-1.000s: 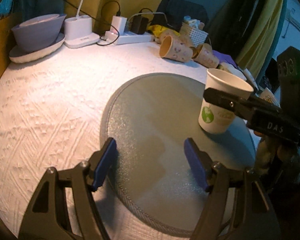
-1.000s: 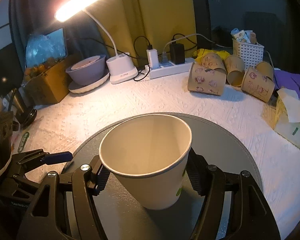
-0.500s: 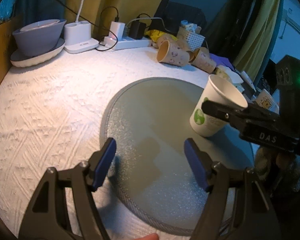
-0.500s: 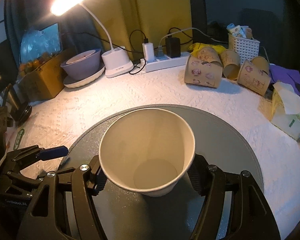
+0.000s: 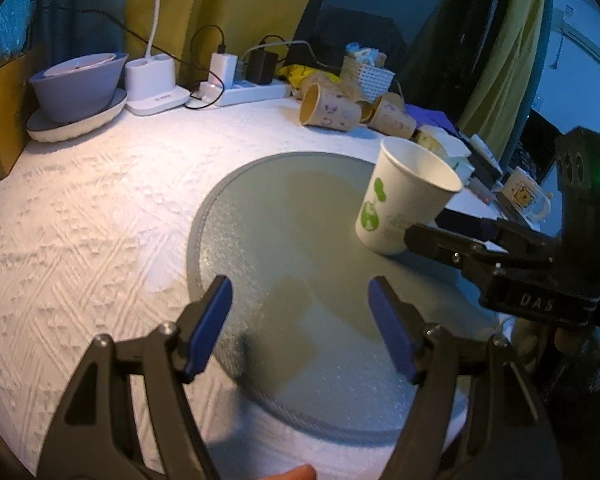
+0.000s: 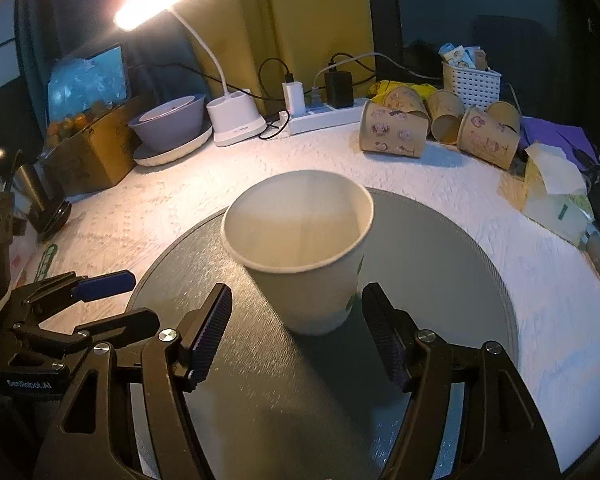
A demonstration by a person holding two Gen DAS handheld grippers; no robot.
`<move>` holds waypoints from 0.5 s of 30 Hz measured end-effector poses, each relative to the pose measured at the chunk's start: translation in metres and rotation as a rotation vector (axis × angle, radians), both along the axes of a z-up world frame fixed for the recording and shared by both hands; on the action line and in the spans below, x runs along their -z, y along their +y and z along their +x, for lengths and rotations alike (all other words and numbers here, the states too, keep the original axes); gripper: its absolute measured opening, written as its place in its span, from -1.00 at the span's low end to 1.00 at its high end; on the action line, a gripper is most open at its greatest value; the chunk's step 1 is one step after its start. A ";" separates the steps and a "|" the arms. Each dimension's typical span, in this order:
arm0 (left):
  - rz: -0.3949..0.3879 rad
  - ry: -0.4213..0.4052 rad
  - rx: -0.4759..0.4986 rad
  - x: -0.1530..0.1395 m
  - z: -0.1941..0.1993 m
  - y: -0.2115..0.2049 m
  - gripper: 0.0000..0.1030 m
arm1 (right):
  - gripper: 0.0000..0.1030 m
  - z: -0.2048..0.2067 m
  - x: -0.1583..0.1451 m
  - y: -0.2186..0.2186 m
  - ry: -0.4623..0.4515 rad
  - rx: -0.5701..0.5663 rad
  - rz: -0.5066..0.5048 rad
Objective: Flip cup upright
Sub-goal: 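Open the right gripper and pull it back from the cup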
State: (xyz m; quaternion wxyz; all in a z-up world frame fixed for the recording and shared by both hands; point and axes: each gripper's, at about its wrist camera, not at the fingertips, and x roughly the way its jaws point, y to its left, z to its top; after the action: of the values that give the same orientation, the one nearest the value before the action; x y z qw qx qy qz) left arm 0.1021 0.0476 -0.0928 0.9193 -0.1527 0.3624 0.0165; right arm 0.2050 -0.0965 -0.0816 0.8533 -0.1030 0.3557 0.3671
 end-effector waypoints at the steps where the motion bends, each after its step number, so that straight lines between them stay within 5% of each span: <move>1: 0.002 -0.003 0.001 -0.001 -0.002 -0.001 0.40 | 0.37 -0.002 0.000 -0.001 -0.001 0.001 0.000; 15: 0.040 -0.061 0.035 -0.027 -0.030 -0.027 0.42 | 0.37 -0.044 -0.016 -0.032 -0.046 0.027 0.016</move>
State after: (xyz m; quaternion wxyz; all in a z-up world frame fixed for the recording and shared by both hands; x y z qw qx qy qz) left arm 0.0721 0.0201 -0.0655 0.9330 -0.1285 0.3362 0.0029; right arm 0.1609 -0.1286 -0.0652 0.8670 -0.0999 0.3342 0.3559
